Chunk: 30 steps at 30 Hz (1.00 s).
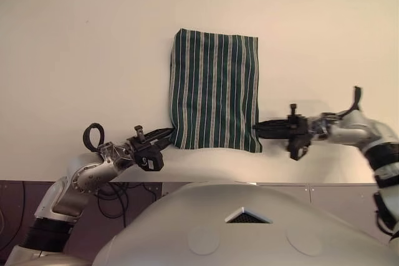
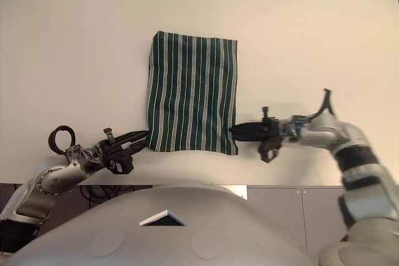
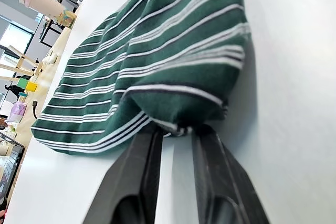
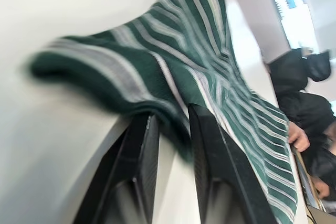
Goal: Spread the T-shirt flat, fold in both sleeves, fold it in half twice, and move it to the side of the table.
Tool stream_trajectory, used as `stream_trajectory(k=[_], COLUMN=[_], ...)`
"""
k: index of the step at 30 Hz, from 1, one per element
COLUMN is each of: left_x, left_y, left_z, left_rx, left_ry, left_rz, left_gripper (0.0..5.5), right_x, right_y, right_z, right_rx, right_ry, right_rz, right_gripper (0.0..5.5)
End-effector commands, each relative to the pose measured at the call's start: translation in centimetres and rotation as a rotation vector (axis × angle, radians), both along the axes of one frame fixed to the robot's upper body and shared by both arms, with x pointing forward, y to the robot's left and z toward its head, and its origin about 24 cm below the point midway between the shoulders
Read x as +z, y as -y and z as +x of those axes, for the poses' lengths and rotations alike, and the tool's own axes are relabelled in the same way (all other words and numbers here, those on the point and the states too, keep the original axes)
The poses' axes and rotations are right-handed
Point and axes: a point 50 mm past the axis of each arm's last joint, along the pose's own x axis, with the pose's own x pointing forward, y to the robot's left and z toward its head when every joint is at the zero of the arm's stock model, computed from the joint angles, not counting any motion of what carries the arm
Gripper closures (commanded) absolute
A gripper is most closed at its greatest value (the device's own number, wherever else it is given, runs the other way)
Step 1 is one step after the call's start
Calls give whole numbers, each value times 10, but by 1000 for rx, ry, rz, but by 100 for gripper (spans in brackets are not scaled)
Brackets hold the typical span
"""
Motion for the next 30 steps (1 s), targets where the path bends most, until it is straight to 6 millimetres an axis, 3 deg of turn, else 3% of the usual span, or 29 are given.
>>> stream_trajectory(k=[1, 2, 4, 11, 13, 16, 21, 27, 30], left_x=[1, 3, 7, 24, 25, 22, 18, 18, 16], left_y=[-17, -18, -17, -19, -21, -16, -14, -16, -17], left_z=[-13, -13, -11, 11, 15, 11, 4, 15, 14], left_rx=[33, 37, 37, 12, 8, -11, -38, -72, -74], left_ry=[-25, -21, -7, 131, 145, 135, 108, 137, 133], left_rz=[51, 51, 43, 31, 39, 24, 24, 59, 74], left_gripper=[460, 460, 460, 460, 460, 460, 460, 460, 460], right_x=[45, 56, 65, 58, 63, 65, 59, 42, 38], right_y=[55, 55, 56, 39, 26, -10, -50, -27, -6], right_z=[33, 43, 45, -6, -11, -23, -58, -49, -43], right_rx=[-28, -47, -44, 76, 58, -19, 5, -76, -93], right_ry=[3, 20, -9, -246, -253, -262, -286, -210, -178], right_rz=[-314, -316, -320, -250, -163, -12, -71, -186, -210], right_gripper=[454, 454, 454, 454, 454, 454, 454, 454, 454])
